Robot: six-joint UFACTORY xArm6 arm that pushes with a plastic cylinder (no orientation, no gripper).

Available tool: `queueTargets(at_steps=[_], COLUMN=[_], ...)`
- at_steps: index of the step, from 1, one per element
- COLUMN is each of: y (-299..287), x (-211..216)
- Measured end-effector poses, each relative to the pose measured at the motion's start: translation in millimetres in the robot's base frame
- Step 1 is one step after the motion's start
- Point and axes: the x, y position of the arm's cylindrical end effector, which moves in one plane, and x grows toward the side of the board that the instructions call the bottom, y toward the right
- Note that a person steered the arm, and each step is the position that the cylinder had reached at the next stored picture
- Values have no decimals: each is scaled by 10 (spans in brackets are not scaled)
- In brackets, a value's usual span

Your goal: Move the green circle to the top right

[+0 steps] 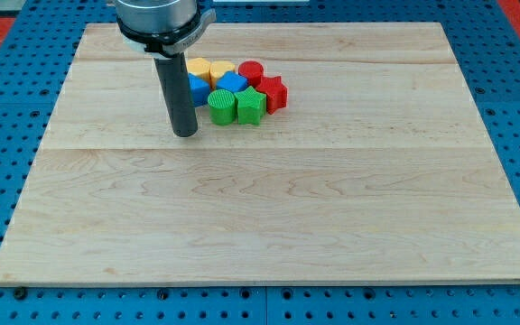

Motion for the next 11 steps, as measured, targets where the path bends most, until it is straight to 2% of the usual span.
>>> queueTargets(at_steps=[2,3,5,7,11], y=[-40,69,589,642,1112], x=[49,173,127,179,189])
